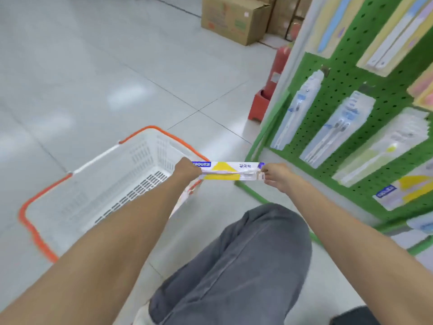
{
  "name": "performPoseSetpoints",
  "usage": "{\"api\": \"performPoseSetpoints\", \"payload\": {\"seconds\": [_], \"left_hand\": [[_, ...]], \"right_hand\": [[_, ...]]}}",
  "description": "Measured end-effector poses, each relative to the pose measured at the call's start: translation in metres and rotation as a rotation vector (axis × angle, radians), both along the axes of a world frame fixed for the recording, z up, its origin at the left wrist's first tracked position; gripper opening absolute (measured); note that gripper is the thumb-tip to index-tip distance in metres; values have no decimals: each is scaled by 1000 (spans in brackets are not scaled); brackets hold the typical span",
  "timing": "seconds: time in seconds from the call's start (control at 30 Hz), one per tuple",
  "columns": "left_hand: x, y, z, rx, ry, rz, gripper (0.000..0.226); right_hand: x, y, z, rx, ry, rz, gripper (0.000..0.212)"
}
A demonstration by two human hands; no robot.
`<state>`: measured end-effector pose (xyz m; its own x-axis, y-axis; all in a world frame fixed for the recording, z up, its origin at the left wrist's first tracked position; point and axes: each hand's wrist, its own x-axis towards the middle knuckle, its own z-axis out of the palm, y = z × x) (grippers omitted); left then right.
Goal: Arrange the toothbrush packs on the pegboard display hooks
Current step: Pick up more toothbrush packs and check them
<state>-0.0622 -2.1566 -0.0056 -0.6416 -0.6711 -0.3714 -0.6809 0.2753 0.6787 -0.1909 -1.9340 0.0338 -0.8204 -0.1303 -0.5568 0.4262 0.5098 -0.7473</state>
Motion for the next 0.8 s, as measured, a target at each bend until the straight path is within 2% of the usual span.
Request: {"api": "performPoseSetpoints", "payload": {"seconds": [0.07, 0.1, 0.13, 0.2, 0.4, 0.57, 0.63, 0.67, 0.73, 0.8], "left_hand": [[33, -39, -16, -22, -58, 87, 44], [51, -55, -24, -26, -90, 128, 49], [67, -68, -31, -25, -112, 165, 54], [96, -89, -48, 4, -141, 209, 62], [153, -113, -123, 223, -262, 318, 57], [170, -102, -178, 383, -349, 327, 43], [168, -94, -190, 410, -379, 293, 29], [166, -91, -194, 397, -414, 248, 17], [159, -86, -195, 329, -512, 112, 8], [149, -84, -190, 208, -555, 30, 10]], "right_hand": [[12, -54, 2, 12, 36, 118, 5], [21, -81, 0, 33, 59, 196, 13], [28, -107, -4, 74, 103, 289, 22], [45, -153, -15, 188, 187, 501, 24], [78, -229, -75, 459, 322, 1024, 27], [77, -243, -126, 572, 300, 1188, 27], [74, -239, -138, 624, 308, 1227, 27], [73, -236, -141, 652, 331, 1256, 26], [70, -233, -145, 697, 434, 1300, 13], [66, -229, -145, 672, 570, 1274, 25]]}}
